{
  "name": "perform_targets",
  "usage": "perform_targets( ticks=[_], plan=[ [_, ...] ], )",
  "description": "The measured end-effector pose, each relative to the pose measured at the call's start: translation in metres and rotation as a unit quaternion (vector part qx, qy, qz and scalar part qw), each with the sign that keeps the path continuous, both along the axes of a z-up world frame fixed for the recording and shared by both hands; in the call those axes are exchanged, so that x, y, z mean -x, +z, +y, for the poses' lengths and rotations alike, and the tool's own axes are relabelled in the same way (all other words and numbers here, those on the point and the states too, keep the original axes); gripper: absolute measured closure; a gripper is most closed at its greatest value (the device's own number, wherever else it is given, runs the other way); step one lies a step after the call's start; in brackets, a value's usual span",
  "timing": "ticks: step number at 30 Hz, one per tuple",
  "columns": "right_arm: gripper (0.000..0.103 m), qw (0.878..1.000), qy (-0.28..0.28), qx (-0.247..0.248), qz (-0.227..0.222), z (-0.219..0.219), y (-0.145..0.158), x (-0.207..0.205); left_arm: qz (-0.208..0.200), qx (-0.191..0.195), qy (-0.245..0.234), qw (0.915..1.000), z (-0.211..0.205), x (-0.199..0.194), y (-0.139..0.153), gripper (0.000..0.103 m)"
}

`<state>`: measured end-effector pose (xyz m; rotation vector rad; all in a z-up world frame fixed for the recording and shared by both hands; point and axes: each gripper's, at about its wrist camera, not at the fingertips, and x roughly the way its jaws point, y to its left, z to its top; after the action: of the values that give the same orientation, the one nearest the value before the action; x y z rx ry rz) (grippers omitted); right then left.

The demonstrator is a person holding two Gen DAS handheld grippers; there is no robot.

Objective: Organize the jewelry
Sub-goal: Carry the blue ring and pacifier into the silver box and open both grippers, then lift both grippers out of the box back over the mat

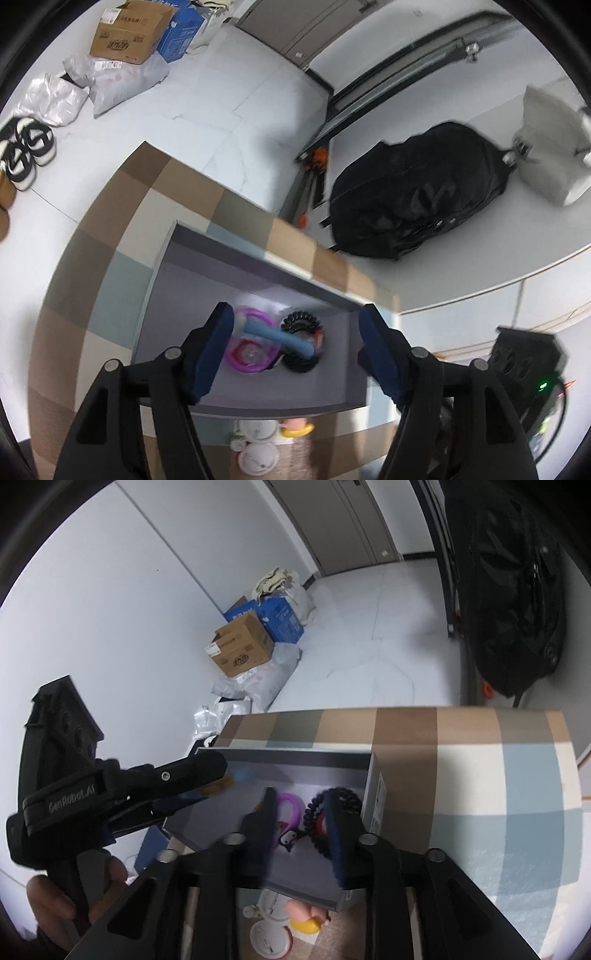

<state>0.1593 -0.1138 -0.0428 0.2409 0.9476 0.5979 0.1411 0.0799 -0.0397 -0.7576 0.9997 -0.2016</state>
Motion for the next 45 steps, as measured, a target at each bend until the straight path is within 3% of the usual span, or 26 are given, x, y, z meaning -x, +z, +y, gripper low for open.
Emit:
perform_targets(
  ticks=[1, 3, 10, 21, 31, 34, 39, 45],
  plan=[
    [0.046, 1.000, -0.002, -0.005, -0.004, -0.002, 0.002, 0.002, -0.001, 0.002, 0.002, 1.0000, 0.001, 0.001, 0.001, 0.028],
    [0.040, 1.000, -0.008, -0.004, -0.009, -0.005, 0.004, 0.002, 0.000, 0.006, 0.007, 1.0000, 0.002, 0.002, 0.001, 0.026],
    [0.033, 1.000, -0.021, -0.002, -0.009, -0.014, 0.004, 0.002, 0.005, -0.002, 0.007, 1.0000, -0.001, 0.005, 0.001, 0.026],
    [0.020, 1.000, -0.025, 0.001, -0.016, -0.016, 0.006, 0.010, 0.001, -0.046, 0.004, 0.9989, -0.002, 0.016, 0.005, 0.026],
    [0.013, 0.999, -0.023, 0.005, -0.025, -0.024, 0.010, 0.023, -0.006, -0.124, 0.008, 0.9922, -0.009, 0.038, 0.009, 0.026],
    [0.011, 0.999, -0.029, 0.010, -0.029, -0.027, 0.011, 0.026, -0.013, -0.169, 0.008, 0.9854, -0.016, 0.044, 0.012, 0.026],
    [0.009, 0.998, -0.034, 0.026, -0.035, -0.031, 0.011, 0.034, -0.028, -0.212, -0.007, 0.9769, -0.025, 0.059, 0.012, 0.026],
    [0.003, 0.998, -0.040, 0.036, -0.044, -0.033, 0.009, 0.054, -0.028, -0.222, -0.031, 0.9741, -0.035, 0.076, 0.010, 0.026]
  ],
)
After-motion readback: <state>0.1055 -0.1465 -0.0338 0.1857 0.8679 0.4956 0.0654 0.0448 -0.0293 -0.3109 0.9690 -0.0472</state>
